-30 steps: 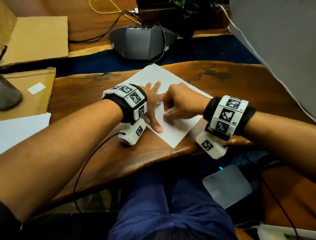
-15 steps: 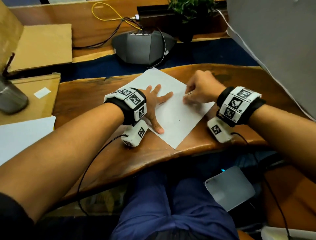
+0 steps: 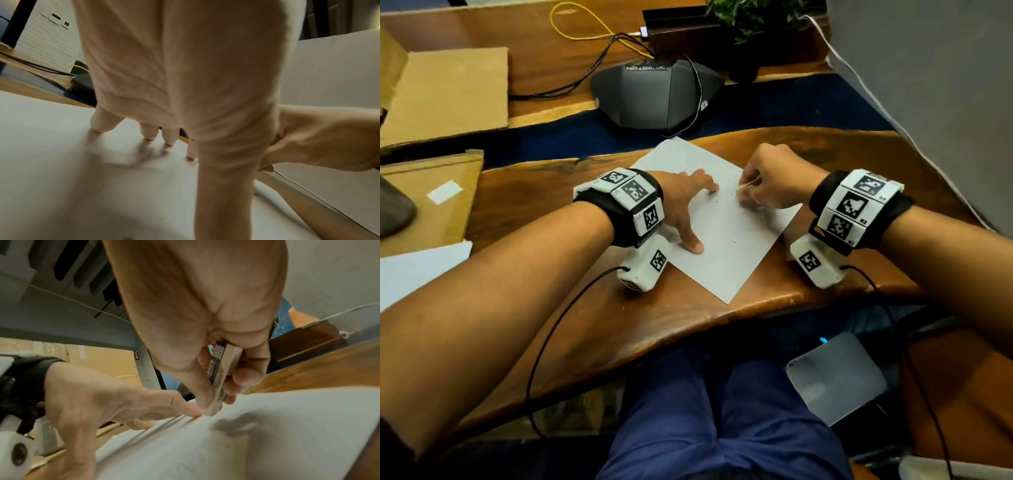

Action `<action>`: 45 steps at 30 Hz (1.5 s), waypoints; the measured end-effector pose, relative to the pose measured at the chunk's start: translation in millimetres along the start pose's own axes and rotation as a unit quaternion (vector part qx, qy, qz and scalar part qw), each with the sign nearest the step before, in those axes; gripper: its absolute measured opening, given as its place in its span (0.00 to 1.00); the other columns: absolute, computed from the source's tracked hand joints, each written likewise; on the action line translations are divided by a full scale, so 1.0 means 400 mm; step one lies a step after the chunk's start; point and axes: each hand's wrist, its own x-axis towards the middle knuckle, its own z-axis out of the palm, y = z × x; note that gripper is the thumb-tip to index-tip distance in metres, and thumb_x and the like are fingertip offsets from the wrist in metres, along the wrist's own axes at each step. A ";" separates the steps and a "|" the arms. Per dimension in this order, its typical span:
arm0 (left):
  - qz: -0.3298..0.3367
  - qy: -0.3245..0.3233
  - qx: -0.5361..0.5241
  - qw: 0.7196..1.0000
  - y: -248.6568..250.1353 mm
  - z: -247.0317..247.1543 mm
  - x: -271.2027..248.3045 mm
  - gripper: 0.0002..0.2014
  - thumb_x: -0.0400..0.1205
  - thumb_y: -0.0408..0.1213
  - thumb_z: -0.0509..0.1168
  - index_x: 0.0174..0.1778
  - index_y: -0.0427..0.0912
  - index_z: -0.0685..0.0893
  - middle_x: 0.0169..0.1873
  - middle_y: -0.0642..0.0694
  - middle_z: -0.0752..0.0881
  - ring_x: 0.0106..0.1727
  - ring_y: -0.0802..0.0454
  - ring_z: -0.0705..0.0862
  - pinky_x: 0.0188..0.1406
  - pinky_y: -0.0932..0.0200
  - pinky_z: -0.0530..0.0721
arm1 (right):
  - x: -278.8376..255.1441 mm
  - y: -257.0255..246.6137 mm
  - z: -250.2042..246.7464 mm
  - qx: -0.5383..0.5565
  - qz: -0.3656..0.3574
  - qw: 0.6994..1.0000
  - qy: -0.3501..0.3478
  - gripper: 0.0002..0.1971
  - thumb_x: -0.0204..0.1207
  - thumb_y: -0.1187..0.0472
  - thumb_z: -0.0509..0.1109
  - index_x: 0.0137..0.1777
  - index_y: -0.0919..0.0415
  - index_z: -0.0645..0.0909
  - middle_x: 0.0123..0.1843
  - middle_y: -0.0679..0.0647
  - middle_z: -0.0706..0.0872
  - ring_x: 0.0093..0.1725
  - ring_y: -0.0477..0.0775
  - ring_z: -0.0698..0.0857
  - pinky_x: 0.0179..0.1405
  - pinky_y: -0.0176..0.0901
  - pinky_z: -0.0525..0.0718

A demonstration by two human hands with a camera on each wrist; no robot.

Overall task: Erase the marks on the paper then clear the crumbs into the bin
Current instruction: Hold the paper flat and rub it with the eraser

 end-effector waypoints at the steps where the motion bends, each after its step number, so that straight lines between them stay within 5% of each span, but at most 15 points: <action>1: -0.004 -0.006 -0.002 1.000 -0.003 0.001 0.003 0.60 0.62 0.58 0.83 0.84 0.61 0.52 0.86 0.51 0.51 0.84 0.44 0.58 0.77 0.40 0.64 | 0.006 0.000 -0.003 -0.004 -0.001 1.000 0.002 0.09 0.80 0.60 0.75 0.54 0.64 0.92 0.48 0.56 0.92 0.44 0.53 0.88 0.43 0.45 0.90; 6: -0.003 -0.032 -0.003 0.999 -0.011 0.013 0.010 0.67 0.61 0.57 0.84 0.84 0.65 0.40 0.86 0.54 0.36 0.87 0.49 0.39 0.82 0.36 0.52 | -0.008 -0.019 0.016 -0.048 -0.022 0.998 0.031 0.05 0.75 0.63 0.77 0.47 0.64 0.92 0.45 0.58 0.93 0.41 0.58 0.89 0.41 0.56 0.92; 10: -0.003 -0.041 0.006 0.999 -0.007 0.008 0.016 0.68 0.61 0.58 0.83 0.84 0.66 0.37 0.85 0.54 0.34 0.86 0.47 0.38 0.82 0.36 0.51 | -0.042 -0.052 0.017 -0.025 -0.086 0.995 -0.044 0.06 0.73 0.58 0.81 0.46 0.58 0.94 0.42 0.48 0.93 0.39 0.47 0.89 0.41 0.44 0.91; 14: 0.003 -0.041 0.000 0.999 -0.007 0.008 0.017 0.67 0.61 0.57 0.84 0.84 0.66 0.39 0.86 0.53 0.35 0.86 0.47 0.38 0.82 0.35 0.50 | 0.011 0.007 -0.025 0.007 -0.011 1.000 0.024 0.06 0.72 0.58 0.82 0.46 0.59 0.94 0.42 0.52 0.94 0.40 0.48 0.89 0.43 0.46 0.92; 16: 0.002 -0.040 0.012 0.999 -0.006 0.007 0.016 0.68 0.60 0.58 0.83 0.84 0.66 0.38 0.86 0.53 0.35 0.86 0.47 0.38 0.82 0.36 0.50 | 0.003 -0.010 -0.008 -0.015 -0.046 0.999 0.019 0.05 0.71 0.59 0.82 0.44 0.59 0.94 0.42 0.51 0.94 0.39 0.48 0.89 0.42 0.46 0.91; 20: 0.003 -0.056 0.026 0.998 -0.005 0.003 0.021 0.68 0.60 0.59 0.82 0.84 0.66 0.36 0.85 0.53 0.32 0.86 0.46 0.36 0.83 0.35 0.49 | -0.023 -0.034 0.001 -0.018 -0.101 0.993 -0.055 0.05 0.71 0.55 0.82 0.44 0.55 0.94 0.40 0.44 0.92 0.37 0.41 0.87 0.36 0.31 0.83; 24: 0.005 -0.053 0.027 0.998 -0.006 0.004 0.021 0.69 0.59 0.59 0.83 0.83 0.66 0.36 0.85 0.53 0.33 0.86 0.46 0.36 0.82 0.34 0.49 | 0.019 0.019 -0.025 0.029 -0.013 0.999 0.031 0.05 0.71 0.57 0.83 0.44 0.58 0.94 0.42 0.51 0.94 0.40 0.45 0.89 0.42 0.42 0.90; 28: -0.004 -0.052 0.049 0.997 -0.005 0.004 0.028 0.69 0.59 0.61 0.82 0.84 0.66 0.36 0.85 0.52 0.32 0.86 0.44 0.37 0.82 0.32 0.52 | -0.036 -0.053 0.023 -0.016 -0.111 0.992 -0.053 0.05 0.71 0.56 0.82 0.44 0.55 0.94 0.40 0.47 0.93 0.39 0.45 0.89 0.40 0.42 0.90; 33: -0.003 -0.052 0.039 0.998 -0.005 0.005 0.034 0.70 0.57 0.61 0.83 0.83 0.68 0.35 0.85 0.52 0.33 0.86 0.43 0.37 0.81 0.31 0.51 | 0.024 0.006 -0.026 0.026 -0.007 0.999 0.020 0.06 0.71 0.58 0.82 0.45 0.59 0.94 0.42 0.52 0.93 0.41 0.48 0.90 0.44 0.47 0.92; 38: -0.005 -0.051 0.045 0.998 -0.008 0.005 0.035 0.69 0.58 0.61 0.83 0.83 0.67 0.37 0.85 0.53 0.33 0.86 0.44 0.38 0.81 0.32 0.52 | -0.030 -0.054 0.016 -0.018 -0.110 0.991 -0.073 0.06 0.72 0.54 0.82 0.44 0.55 0.93 0.40 0.45 0.92 0.39 0.43 0.88 0.38 0.34 0.87; 42: -0.001 -0.054 0.031 0.998 -0.008 0.004 0.030 0.70 0.58 0.60 0.83 0.83 0.67 0.36 0.85 0.53 0.33 0.86 0.44 0.37 0.81 0.31 0.51 | 0.028 0.008 -0.026 0.016 -0.036 0.999 0.004 0.08 0.71 0.55 0.82 0.45 0.58 0.94 0.42 0.49 0.94 0.41 0.46 0.90 0.43 0.42 0.90; 45: -0.004 -0.046 0.051 0.998 -0.005 0.003 0.030 0.70 0.57 0.62 0.82 0.84 0.65 0.37 0.86 0.52 0.35 0.87 0.44 0.39 0.81 0.32 0.53 | 0.011 -0.014 0.004 -0.010 -0.070 0.997 0.016 0.06 0.71 0.57 0.81 0.44 0.58 0.94 0.41 0.50 0.93 0.39 0.46 0.88 0.41 0.45 0.91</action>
